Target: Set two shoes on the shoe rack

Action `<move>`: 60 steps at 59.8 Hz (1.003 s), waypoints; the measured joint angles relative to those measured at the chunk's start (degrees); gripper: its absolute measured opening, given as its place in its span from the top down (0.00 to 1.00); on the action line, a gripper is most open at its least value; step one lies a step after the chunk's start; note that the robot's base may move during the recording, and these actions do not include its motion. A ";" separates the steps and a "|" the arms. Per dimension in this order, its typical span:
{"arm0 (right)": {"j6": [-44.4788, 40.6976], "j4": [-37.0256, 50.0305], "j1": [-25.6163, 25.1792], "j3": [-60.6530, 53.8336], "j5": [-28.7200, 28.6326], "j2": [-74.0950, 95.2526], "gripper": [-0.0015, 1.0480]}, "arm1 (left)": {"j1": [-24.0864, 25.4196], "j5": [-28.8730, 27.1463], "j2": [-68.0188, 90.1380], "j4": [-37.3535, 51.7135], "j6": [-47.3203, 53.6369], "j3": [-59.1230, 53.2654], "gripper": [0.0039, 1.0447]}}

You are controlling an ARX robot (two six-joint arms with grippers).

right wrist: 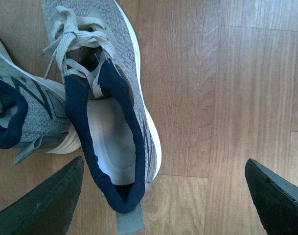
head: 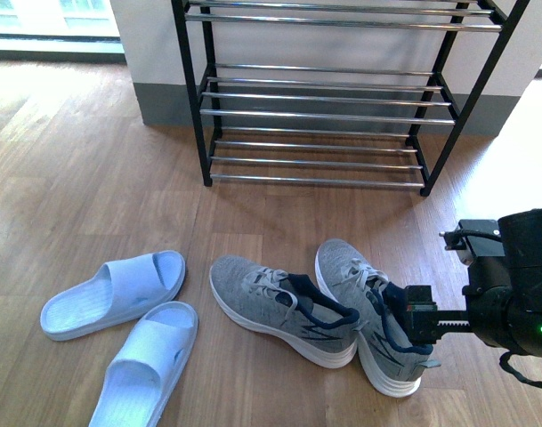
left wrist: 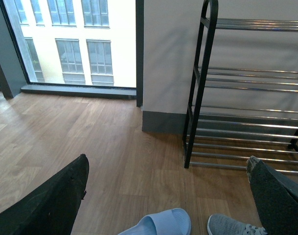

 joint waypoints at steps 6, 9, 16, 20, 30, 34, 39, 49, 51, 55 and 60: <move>-0.26 -0.85 0.00 2.62 -0.15 3.08 0.09 | 0.00 0.00 0.00 0.00 0.00 0.00 0.09; -0.59 -1.29 -0.02 4.00 -0.28 4.63 0.09 | 0.00 -0.02 0.00 0.00 0.00 0.00 0.09; -1.60 -1.86 -0.31 6.73 -0.11 7.89 0.09 | 0.00 0.00 0.00 0.00 0.00 0.00 0.09; -2.01 -2.05 -0.48 7.74 -0.15 9.20 0.09 | 0.00 0.00 0.00 0.00 0.00 0.00 0.09; -3.26 -2.58 -0.87 10.69 -0.22 12.79 0.09 | 0.00 -0.02 0.00 0.00 0.00 0.00 0.09; -3.61 -2.62 -1.01 11.91 -0.24 14.08 0.09 | 0.00 -0.02 0.00 0.00 0.00 0.00 0.09; -3.82 -2.67 -1.11 13.07 -0.11 15.17 0.09 | 0.00 0.00 0.00 0.00 0.00 0.00 0.09; -4.15 -3.08 -1.14 15.72 -0.70 17.09 0.09 | 0.00 0.00 0.00 0.00 0.00 0.00 0.09; -4.17 -3.50 -1.14 16.37 -0.74 17.51 0.09 | 0.00 0.00 0.00 0.00 0.00 0.00 0.09; -4.28 -4.15 -1.14 17.64 -0.87 18.27 0.09 | 0.00 -0.02 0.00 0.00 0.00 0.00 0.09; -4.31 -5.07 -1.16 19.61 -1.38 19.34 0.09 | 0.00 0.00 0.00 0.00 0.00 0.00 0.09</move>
